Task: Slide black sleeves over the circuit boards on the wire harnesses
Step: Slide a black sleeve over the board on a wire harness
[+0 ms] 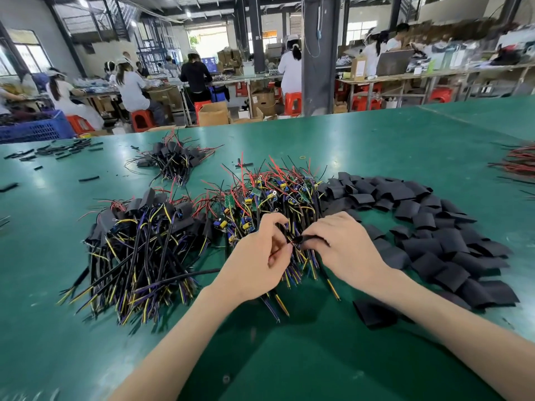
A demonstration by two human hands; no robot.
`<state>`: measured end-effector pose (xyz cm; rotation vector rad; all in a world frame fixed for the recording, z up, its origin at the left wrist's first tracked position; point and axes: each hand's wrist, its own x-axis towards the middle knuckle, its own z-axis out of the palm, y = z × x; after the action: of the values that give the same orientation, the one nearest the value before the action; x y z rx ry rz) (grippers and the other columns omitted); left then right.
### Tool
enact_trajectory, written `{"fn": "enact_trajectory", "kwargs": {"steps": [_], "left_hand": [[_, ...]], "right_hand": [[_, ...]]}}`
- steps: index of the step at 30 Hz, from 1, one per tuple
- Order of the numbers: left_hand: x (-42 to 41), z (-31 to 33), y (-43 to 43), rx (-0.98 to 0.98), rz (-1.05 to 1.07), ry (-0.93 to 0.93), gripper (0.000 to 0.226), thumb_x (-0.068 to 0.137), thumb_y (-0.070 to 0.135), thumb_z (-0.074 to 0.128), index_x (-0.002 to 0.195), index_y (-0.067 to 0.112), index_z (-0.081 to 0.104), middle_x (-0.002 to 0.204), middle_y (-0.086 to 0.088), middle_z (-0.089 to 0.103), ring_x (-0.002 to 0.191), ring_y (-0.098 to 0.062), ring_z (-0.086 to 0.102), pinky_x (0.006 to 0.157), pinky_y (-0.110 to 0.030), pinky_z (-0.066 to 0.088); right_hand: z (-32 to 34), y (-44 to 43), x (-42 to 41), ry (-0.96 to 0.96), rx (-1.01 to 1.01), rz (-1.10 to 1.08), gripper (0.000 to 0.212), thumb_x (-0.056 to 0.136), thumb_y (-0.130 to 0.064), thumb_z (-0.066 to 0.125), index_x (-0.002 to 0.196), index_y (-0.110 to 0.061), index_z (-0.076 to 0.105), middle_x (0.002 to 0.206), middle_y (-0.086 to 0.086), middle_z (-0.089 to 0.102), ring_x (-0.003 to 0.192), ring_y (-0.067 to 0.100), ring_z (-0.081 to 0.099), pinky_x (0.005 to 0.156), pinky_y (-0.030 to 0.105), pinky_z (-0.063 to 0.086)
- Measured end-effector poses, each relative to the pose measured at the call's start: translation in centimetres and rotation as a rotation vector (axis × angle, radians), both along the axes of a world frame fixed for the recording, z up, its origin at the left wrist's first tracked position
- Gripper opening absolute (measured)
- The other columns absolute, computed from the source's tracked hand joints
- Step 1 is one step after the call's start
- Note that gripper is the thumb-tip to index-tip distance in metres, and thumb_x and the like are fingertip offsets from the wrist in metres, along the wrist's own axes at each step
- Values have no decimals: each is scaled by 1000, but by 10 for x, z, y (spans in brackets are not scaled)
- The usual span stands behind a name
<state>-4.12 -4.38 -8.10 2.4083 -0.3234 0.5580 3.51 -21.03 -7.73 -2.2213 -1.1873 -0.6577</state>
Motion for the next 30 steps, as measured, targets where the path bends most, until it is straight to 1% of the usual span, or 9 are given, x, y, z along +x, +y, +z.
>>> {"fn": "enact_trajectory", "kwargs": {"steps": [2,4,8,12,16,20,23,26,30], "left_hand": [[1,-2,6,103,40,-20,53,84,27,66,129,16,41,101,10,58,96,-9,54,86,-22,37],[3,-5,12,231,115,-53,60,80,38,70,131,20,43,113,11,55,109,-8,46,95,-23,25],[8,-7,20,300,196,-45,34,89,38,61,116,18,57,113,7,58,111,-14,44,93,-22,21],[11,-6,25,254,189,-63,35,84,35,68,107,10,64,115,1,56,113,-18,40,101,-25,25],[9,-4,27,195,186,-33,27,86,29,66,105,9,63,115,2,51,113,-16,42,95,-10,21],[5,0,21,135,221,-88,26,88,31,64,110,17,62,110,9,46,101,-6,47,88,-18,33],[4,0,17,101,223,-95,25,86,31,66,108,19,63,111,9,44,86,0,46,78,-12,31],[3,-4,15,88,193,-57,24,87,32,66,108,22,61,115,12,36,89,14,43,80,2,25],[4,-6,13,90,185,-61,26,87,33,65,110,21,60,112,9,38,88,17,42,79,-1,27]], "right_hand": [[0,-3,5,38,67,-47,6,73,-15,72,72,-9,70,69,1,69,67,26,62,69,36,43],[1,-6,13,51,120,-92,5,72,-12,76,71,-11,70,66,0,67,64,26,58,64,30,36],[1,-12,25,158,208,-120,5,73,-13,76,74,-14,72,68,-2,67,63,19,55,60,32,38],[-5,-11,28,192,236,-124,6,73,-12,76,76,-14,71,69,-2,67,64,19,57,61,36,44],[-5,-12,29,170,197,-129,6,74,-14,76,77,-13,71,69,-3,66,66,21,58,62,33,42],[-5,-11,24,11,-7,-86,27,72,-25,78,91,-8,71,79,5,67,79,28,59,73,37,42],[-6,-8,17,-11,-76,-79,42,73,-31,78,107,-9,67,94,6,66,90,29,56,80,39,42],[-5,-7,12,-46,-84,-68,43,73,-29,78,110,-10,67,98,5,66,89,31,56,80,43,46],[-4,-5,5,-79,-105,-49,44,72,-30,79,111,-15,67,96,3,65,82,28,60,72,37,47]]}}
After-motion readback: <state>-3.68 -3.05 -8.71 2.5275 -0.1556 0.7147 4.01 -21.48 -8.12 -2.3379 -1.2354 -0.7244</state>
